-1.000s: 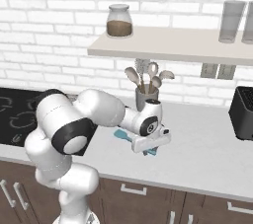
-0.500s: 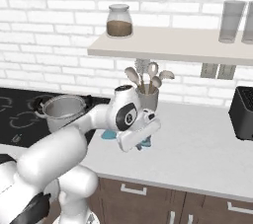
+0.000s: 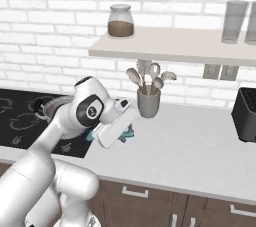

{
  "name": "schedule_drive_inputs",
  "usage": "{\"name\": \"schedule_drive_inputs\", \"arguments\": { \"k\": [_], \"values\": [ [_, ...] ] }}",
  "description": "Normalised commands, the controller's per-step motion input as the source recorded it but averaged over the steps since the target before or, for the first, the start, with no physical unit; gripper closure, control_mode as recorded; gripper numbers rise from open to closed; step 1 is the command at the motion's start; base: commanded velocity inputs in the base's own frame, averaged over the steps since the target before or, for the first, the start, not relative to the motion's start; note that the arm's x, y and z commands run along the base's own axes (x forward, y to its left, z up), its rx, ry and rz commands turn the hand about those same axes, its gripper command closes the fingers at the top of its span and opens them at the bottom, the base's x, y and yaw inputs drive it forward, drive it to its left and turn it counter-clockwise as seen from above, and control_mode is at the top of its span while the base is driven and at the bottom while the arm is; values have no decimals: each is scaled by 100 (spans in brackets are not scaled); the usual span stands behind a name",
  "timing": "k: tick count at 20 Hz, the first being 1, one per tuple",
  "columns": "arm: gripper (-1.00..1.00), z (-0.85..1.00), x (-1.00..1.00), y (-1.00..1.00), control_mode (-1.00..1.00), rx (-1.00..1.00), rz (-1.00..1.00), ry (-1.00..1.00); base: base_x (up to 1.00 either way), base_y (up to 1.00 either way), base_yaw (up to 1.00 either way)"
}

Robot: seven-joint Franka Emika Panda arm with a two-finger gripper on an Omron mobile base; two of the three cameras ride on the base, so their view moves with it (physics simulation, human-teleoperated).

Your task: Put the eggplant and sweet potato in the pot. Retrieve the spatula and lightly stir the vegetables in the pot.

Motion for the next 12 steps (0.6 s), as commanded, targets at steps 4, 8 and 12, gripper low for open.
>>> {"name": "schedule_drive_inputs", "arguments": {
  "k": [4,8,12],
  "values": [
    [100,73,24,41,-100,0,8,17,0,0,0],
    [100,69,27,57,-100,-2,3,7,0,0,0],
    [100,67,28,57,-100,-8,2,4,0,0,0]
  ]
}}
